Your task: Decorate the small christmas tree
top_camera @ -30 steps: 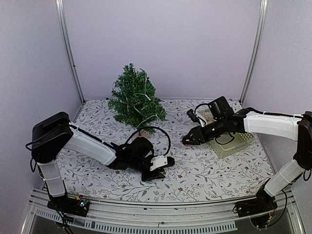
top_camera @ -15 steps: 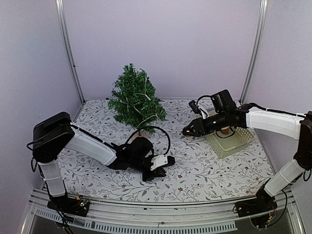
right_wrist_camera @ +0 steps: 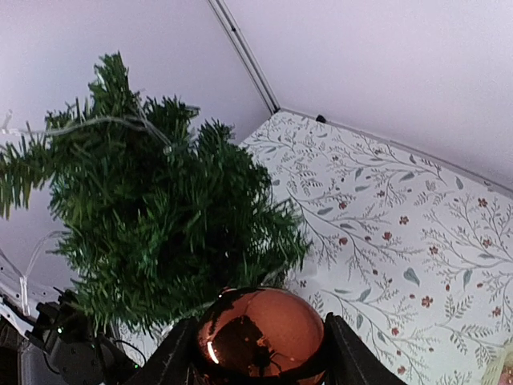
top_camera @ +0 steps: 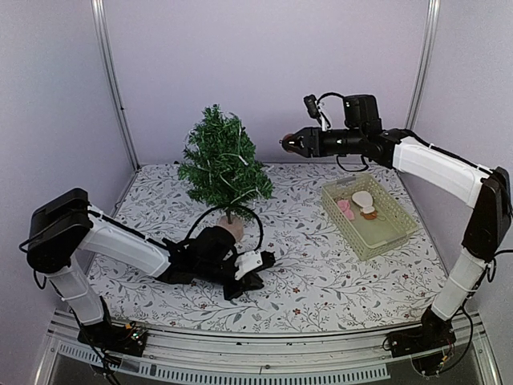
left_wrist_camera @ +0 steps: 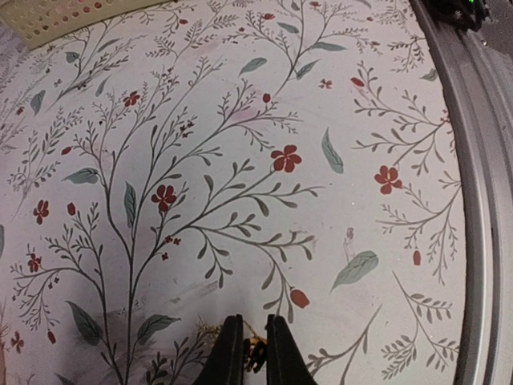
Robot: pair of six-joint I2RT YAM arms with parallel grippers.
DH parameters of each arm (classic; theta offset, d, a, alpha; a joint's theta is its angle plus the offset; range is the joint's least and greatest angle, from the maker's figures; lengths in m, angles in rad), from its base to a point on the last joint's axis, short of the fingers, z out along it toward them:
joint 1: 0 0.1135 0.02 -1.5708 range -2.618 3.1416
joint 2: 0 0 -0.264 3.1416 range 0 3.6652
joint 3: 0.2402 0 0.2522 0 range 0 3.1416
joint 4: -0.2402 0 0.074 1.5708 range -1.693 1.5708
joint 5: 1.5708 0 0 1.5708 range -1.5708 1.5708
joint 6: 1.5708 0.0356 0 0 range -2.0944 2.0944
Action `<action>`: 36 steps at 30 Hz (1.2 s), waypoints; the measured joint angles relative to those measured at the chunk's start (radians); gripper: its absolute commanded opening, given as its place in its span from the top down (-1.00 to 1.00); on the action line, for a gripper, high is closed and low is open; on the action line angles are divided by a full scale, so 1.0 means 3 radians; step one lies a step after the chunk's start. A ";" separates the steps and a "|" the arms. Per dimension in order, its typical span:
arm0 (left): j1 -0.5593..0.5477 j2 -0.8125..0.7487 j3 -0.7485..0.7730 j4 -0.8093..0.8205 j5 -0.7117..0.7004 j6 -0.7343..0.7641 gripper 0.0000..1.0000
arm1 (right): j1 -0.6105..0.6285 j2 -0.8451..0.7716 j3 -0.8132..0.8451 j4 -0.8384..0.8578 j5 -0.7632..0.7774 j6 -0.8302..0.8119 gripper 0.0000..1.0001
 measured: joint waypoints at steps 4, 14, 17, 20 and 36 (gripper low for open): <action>-0.0018 0.0000 -0.0006 0.0039 -0.0045 -0.0064 0.93 | -0.0018 0.0371 0.0418 0.0163 -0.0118 0.0112 0.41; -0.0025 0.0000 -0.0014 0.0085 -0.0072 -0.0121 0.94 | 0.0066 0.1017 0.0876 0.0174 -0.0463 0.0216 0.41; -0.0025 0.0000 -0.0014 0.0092 -0.0074 -0.0122 0.94 | 0.0121 0.1111 0.0974 0.0140 -0.0509 0.0168 0.41; -0.0025 0.0000 -0.0014 0.0093 -0.0076 -0.0122 0.93 | 0.0167 0.1156 0.1021 0.0076 -0.0540 0.0081 0.39; -0.0025 0.0000 -0.0046 0.0113 -0.0121 -0.0121 0.93 | 0.0256 0.1308 0.1193 -0.0248 -0.0561 -0.0511 0.27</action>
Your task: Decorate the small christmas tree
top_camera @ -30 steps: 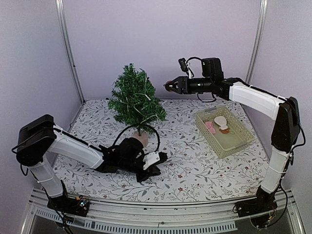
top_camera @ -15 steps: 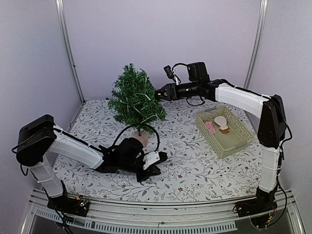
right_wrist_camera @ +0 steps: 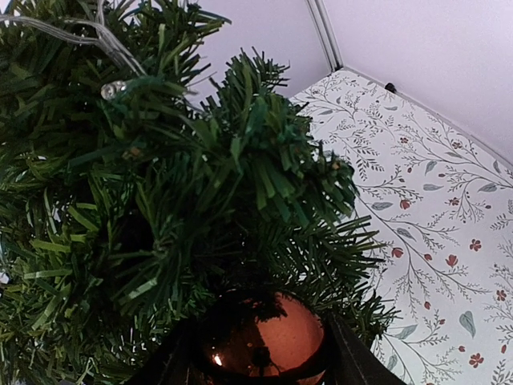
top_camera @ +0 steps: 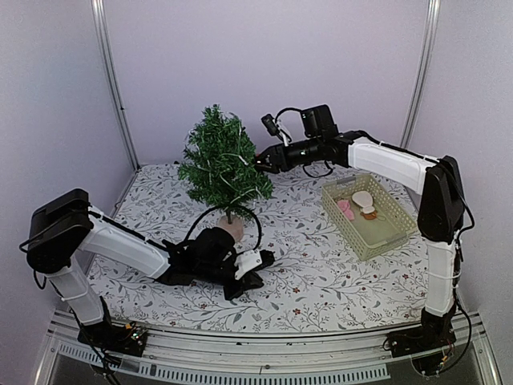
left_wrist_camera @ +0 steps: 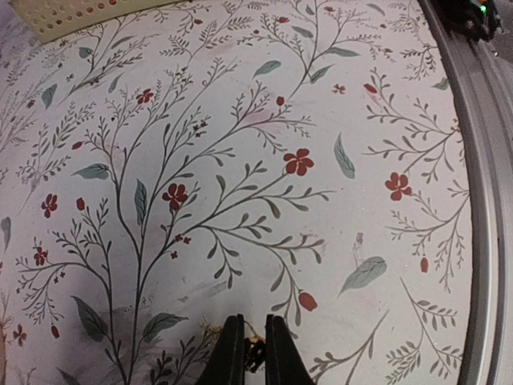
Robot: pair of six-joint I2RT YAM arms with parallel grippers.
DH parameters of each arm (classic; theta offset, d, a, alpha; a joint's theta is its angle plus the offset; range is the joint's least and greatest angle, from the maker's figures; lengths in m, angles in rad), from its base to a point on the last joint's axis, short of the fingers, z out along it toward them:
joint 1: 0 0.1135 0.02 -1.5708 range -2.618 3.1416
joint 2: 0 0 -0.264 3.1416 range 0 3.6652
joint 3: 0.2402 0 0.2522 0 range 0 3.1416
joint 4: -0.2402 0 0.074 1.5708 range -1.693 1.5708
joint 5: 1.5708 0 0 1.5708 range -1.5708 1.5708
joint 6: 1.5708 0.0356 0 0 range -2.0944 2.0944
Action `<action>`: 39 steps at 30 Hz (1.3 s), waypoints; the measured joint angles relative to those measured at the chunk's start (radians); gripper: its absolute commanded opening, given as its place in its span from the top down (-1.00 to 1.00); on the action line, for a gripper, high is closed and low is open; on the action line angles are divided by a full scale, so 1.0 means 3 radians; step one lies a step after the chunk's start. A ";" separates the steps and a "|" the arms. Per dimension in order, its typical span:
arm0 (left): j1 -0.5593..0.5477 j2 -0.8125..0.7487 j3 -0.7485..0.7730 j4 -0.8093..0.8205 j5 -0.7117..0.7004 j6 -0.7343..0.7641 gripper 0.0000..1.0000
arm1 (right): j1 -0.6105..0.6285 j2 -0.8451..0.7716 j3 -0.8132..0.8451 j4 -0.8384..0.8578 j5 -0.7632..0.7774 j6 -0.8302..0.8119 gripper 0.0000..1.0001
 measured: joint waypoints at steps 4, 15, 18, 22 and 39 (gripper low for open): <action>0.0001 0.0000 0.0000 0.0000 -0.0001 0.0000 0.93 | 0.0017 0.0014 0.0037 -0.0023 -0.0003 -0.0052 0.22; 0.0001 0.0000 0.0000 0.0000 -0.0011 0.0001 0.94 | 0.0084 0.0100 0.0168 -0.0048 -0.0005 -0.0085 -0.18; 0.0001 0.0000 0.0000 0.0001 -0.0013 0.0004 0.94 | 0.0085 0.0102 0.0168 -0.0056 -0.0003 -0.0095 -0.28; 0.0001 0.0000 0.0000 0.0000 -0.0013 0.0006 0.94 | 0.0085 0.0102 0.0168 -0.0079 0.0001 -0.0108 -0.37; 0.0001 -0.0453 -0.0234 0.0005 -0.0079 -0.0048 0.94 | 0.0039 -0.0005 0.0093 -0.0149 0.0226 -0.0135 -0.37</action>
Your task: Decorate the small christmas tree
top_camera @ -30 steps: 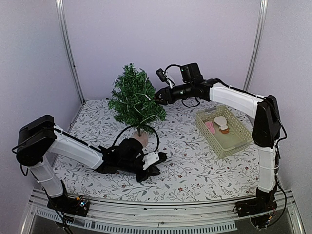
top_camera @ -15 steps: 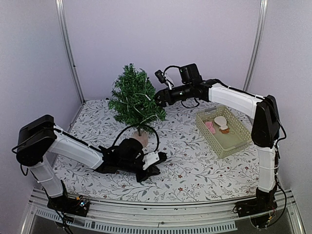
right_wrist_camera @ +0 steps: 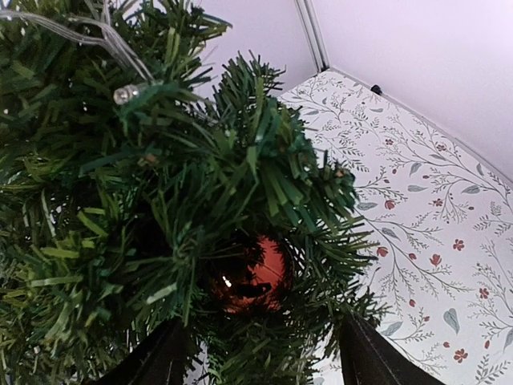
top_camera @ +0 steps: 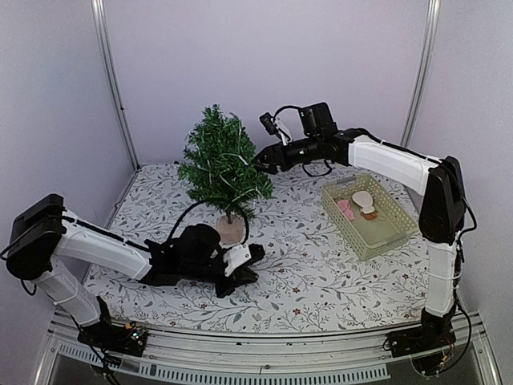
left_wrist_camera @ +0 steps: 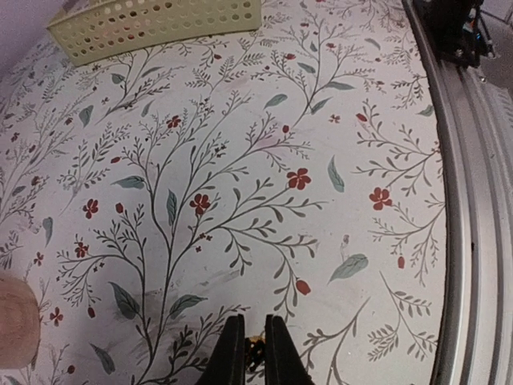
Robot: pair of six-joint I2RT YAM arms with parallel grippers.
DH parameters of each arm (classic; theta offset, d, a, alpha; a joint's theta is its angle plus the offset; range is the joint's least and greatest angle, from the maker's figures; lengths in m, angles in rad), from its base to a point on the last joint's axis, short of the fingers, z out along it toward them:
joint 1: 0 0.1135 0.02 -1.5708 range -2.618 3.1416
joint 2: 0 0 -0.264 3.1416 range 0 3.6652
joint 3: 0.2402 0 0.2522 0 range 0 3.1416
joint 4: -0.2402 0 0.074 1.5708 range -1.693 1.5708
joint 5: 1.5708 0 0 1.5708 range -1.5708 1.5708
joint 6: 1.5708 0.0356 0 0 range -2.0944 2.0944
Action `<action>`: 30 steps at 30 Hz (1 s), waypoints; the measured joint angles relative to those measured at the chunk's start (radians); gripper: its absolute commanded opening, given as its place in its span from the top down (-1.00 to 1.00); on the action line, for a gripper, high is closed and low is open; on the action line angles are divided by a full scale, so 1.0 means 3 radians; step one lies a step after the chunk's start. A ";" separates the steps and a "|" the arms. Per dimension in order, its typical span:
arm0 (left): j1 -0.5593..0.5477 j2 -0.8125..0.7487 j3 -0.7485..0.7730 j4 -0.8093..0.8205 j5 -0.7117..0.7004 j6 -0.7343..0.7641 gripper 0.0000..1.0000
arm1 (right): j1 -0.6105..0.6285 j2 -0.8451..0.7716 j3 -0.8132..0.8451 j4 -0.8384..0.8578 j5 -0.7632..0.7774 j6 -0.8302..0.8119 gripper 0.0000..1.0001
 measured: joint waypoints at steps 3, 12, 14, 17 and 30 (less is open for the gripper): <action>-0.0003 -0.0201 -0.0069 0.0001 -0.0024 -0.0037 0.94 | -0.0039 -0.0123 -0.0081 0.0000 0.0025 0.0023 -0.38; -0.0043 -0.0622 -0.0182 -0.0125 -0.0146 -0.0123 0.95 | -0.0130 -0.0467 -0.0304 0.0047 0.0048 0.0088 -0.37; -0.0071 -0.0772 -0.0186 -0.0200 -0.0198 -0.0141 0.94 | -0.0140 -0.0543 -0.0412 0.0050 0.0050 0.0094 -0.38; -0.0117 -0.1095 -0.0184 -0.0393 -0.0286 -0.0169 0.95 | -0.0150 -0.0647 -0.0576 0.0052 0.0053 0.0095 -0.38; 0.0187 -0.1532 0.1237 -0.1527 -0.0627 -0.0245 1.00 | -0.0210 -0.0965 -0.0966 0.0043 0.0088 0.0098 -0.38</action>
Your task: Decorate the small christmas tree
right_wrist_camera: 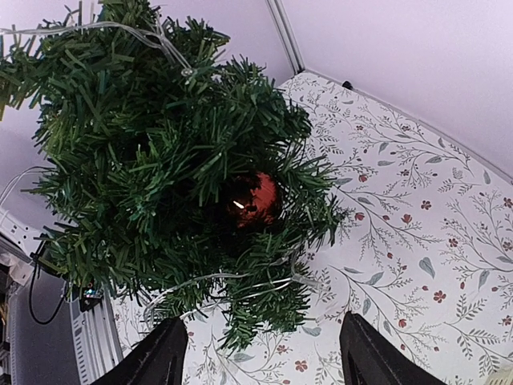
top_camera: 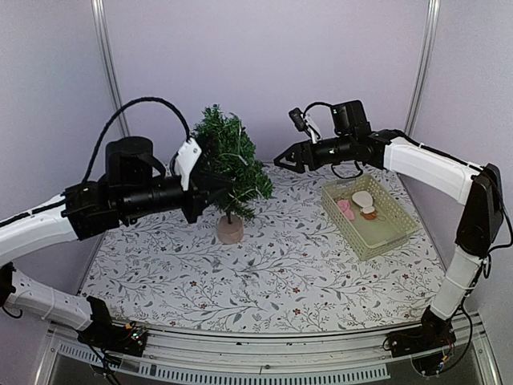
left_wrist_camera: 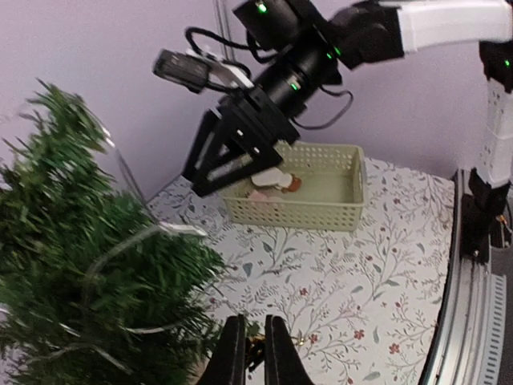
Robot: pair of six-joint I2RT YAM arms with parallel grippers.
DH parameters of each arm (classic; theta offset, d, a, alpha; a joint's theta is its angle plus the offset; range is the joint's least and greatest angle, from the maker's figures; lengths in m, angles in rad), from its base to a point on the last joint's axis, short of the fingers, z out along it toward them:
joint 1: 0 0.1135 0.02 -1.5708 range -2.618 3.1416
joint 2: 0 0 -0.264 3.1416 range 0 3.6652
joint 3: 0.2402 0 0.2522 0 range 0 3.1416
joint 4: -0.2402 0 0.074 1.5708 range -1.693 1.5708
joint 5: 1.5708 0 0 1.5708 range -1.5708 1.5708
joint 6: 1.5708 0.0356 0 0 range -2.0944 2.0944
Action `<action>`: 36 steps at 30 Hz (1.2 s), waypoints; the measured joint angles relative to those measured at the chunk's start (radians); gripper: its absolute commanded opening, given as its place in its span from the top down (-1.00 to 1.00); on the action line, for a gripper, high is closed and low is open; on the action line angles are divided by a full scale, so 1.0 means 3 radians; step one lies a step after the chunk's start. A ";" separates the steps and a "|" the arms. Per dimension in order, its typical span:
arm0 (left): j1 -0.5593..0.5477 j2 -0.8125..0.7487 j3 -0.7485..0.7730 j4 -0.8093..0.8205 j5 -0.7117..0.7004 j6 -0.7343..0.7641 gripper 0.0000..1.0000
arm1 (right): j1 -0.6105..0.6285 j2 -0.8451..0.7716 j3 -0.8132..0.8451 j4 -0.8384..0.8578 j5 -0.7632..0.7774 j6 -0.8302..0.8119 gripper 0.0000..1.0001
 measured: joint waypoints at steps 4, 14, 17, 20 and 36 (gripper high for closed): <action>0.0333 0.0139 0.0584 -0.0081 -0.0013 -0.0031 1.00 | -0.0009 -0.0042 -0.0037 0.0003 0.0003 0.0005 -0.38; 0.0779 0.0549 0.1150 -0.0145 -0.0127 -0.0074 1.00 | -0.0045 -0.0103 -0.0141 0.0004 0.0055 0.0008 -0.38; 0.0801 0.0702 0.1202 -0.0151 -0.0196 -0.0074 1.00 | -0.0060 -0.0122 -0.0164 0.0001 0.0062 0.0011 -0.38; 0.0802 0.0820 0.1226 -0.0159 -0.0240 -0.0071 0.98 | -0.0084 -0.0135 -0.0183 0.0003 0.0065 0.0019 -0.38; 0.0810 0.0872 0.1258 -0.0398 -0.0278 0.0023 0.15 | -0.0184 -0.0191 -0.0239 -0.0008 0.0116 0.0022 -0.39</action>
